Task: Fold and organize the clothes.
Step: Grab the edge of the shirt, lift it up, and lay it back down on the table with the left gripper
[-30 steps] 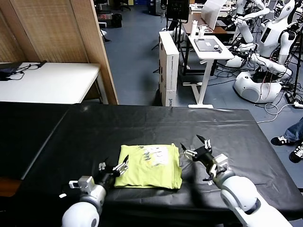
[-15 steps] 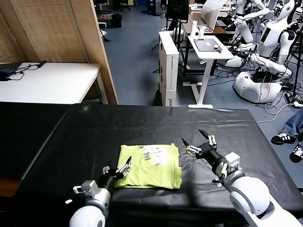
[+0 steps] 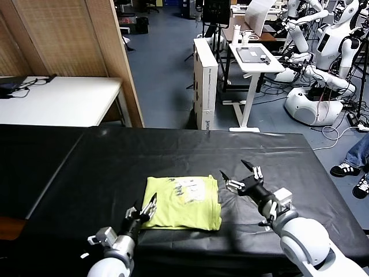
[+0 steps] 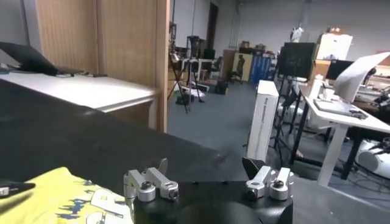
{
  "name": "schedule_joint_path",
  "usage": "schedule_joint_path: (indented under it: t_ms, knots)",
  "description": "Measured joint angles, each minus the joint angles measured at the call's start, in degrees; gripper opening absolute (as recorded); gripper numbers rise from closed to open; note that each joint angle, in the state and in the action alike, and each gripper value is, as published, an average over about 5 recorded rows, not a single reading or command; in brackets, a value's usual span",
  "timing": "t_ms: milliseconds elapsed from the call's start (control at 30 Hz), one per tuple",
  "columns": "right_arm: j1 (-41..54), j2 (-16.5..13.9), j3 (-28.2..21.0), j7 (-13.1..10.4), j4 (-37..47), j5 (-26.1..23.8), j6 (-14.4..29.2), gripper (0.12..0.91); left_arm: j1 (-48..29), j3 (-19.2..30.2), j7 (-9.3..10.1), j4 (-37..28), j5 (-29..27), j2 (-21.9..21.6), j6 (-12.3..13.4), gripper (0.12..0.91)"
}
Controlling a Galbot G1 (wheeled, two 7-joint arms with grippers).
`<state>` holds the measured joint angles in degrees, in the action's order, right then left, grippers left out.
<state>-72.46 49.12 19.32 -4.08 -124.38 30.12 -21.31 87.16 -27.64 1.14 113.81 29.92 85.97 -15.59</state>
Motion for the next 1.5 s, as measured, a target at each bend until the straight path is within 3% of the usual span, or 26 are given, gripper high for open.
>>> schedule_joint_path:
  t_ms: [167, 267, 367, 633, 733, 1067, 1500]
  knots:
    - [-0.2, 0.0, 0.0, 0.0, -0.2, -0.1, 0.0, 0.907, 0.0, -0.2, -0.01, -0.6, 0.1, 0.1, 0.4, 0.87]
    - [-0.2, 0.0, -0.2, 0.0, -0.2, -0.1, 0.0, 0.907, 0.3, -0.1, -0.08, -0.7, 0.4, 0.5, 0.6, 0.869]
    - [0.0, 0.1, -0.4, 0.0, -0.1, -0.2, 0.0, 0.907, 0.4, -0.1, -0.14, -0.5, 0.7, 0.8, 0.6, 0.758]
    - [-0.5, 0.6, -0.5, 0.1, 0.1, -1.0, 0.0, 0.907, 0.5, -0.1, 0.02, 0.5, 4.8, 1.0, -0.5, 0.271]
    - [-0.8, 0.8, -0.4, 0.3, 0.2, -1.6, 0.0, 0.907, 0.5, -0.3, 0.4, 1.0, 7.3, 0.9, -1.7, 0.182]
    - [-1.9, 2.4, 0.1, 0.3, 1.7, -3.7, 1.1, 0.907, 0.5, -4.4, 1.8, 4.1, 7.4, -3.2, -4.8, 0.177]
    - [-2.3, 5.5, -1.4, 0.4, 4.6, -6.0, 2.5, 0.907, 2.9, -20.6, 2.61, 9.6, 15.0, -21.1, -6.6, 0.177]
